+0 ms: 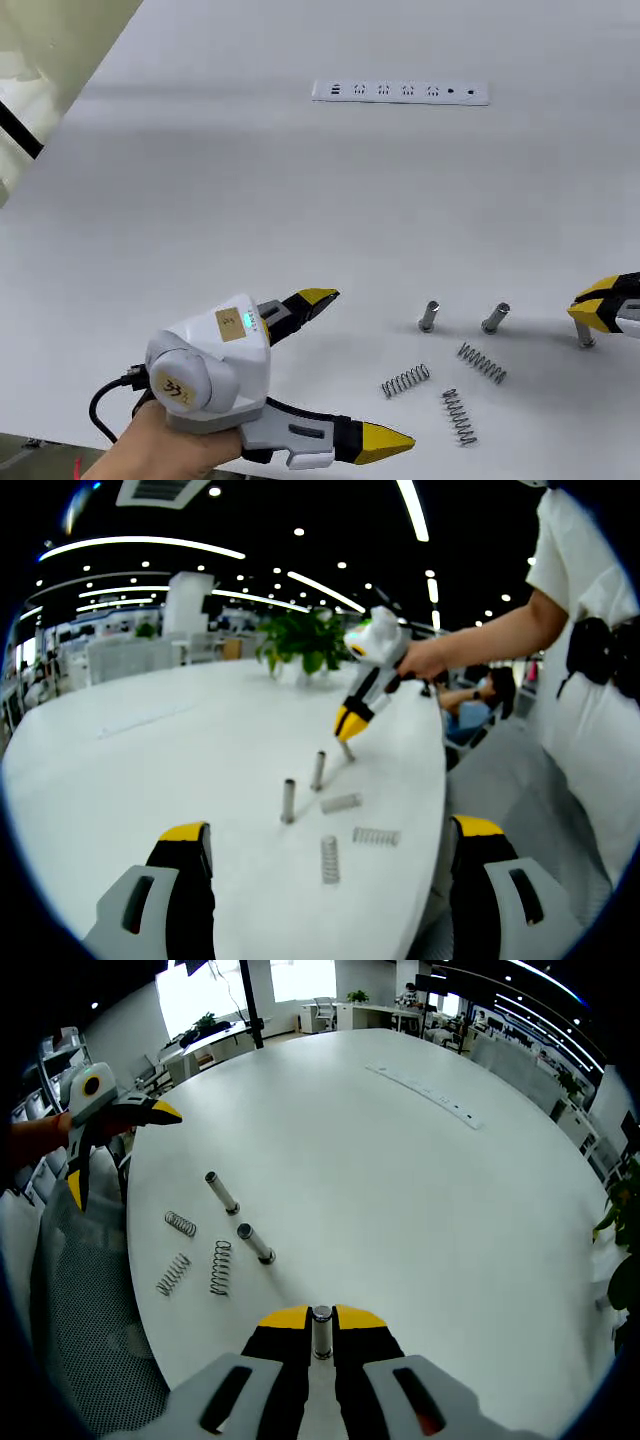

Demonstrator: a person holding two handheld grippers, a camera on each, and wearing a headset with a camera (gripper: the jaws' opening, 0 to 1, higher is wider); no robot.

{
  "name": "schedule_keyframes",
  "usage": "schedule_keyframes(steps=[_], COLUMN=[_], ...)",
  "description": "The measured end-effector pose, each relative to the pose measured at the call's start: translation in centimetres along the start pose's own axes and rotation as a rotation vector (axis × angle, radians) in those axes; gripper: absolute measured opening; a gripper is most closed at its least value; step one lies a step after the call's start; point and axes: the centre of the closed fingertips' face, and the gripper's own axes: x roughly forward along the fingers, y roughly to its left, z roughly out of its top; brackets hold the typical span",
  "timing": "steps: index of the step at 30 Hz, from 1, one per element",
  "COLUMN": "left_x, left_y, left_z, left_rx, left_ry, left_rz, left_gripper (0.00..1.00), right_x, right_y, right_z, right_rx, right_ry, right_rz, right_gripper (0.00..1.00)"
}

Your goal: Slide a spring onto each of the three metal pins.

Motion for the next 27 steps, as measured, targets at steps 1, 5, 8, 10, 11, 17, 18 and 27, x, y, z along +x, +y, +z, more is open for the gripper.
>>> schedule_keyframes(steps=[1,5,8,10,11,17,18,27], left_x=[0.0,0.0,0.0,0.0,0.0,0.1,0.1,0.3], left_y=[0.0,0.1,0.1,0.1,0.1,-0.1,-0.1,-0.2], left_z=[0.0,0.0,0.1,0.1,0.1,0.1,0.1,0.3], left_rx=[0.000,0.000,0.002,0.002,0.003,0.005,0.005,0.010], left_ry=[0.002,0.001,0.000,-0.001,0.001,0.005,0.006,0.008], left_rz=[0.000,0.002,0.001,0.002,0.002,0.000,0.000,-0.004], left_gripper=[1.00,1.00,1.00,1.00,1.00,1.00,1.00,1.00], right_x=[-0.1,-0.3,-0.5,-0.6,-0.7,-1.2,-1.2,-1.6], right_y=[0.0,0.0,0.0,0.0,0.0,0.0,0.0,-0.1], right_z=[0.0,-0.2,-0.3,-0.4,-0.5,-1.0,-1.1,-1.6], right_rx=[0.001,0.008,0.016,0.024,0.027,0.046,0.049,0.061], right_ry=[-0.002,-0.011,-0.019,-0.026,-0.030,-0.049,-0.053,-0.064], right_rz=[-0.001,-0.005,-0.010,-0.014,-0.017,-0.027,-0.027,-0.035], right_gripper=[0.09,0.09,0.09,0.09,0.09,0.09,0.09,0.09])
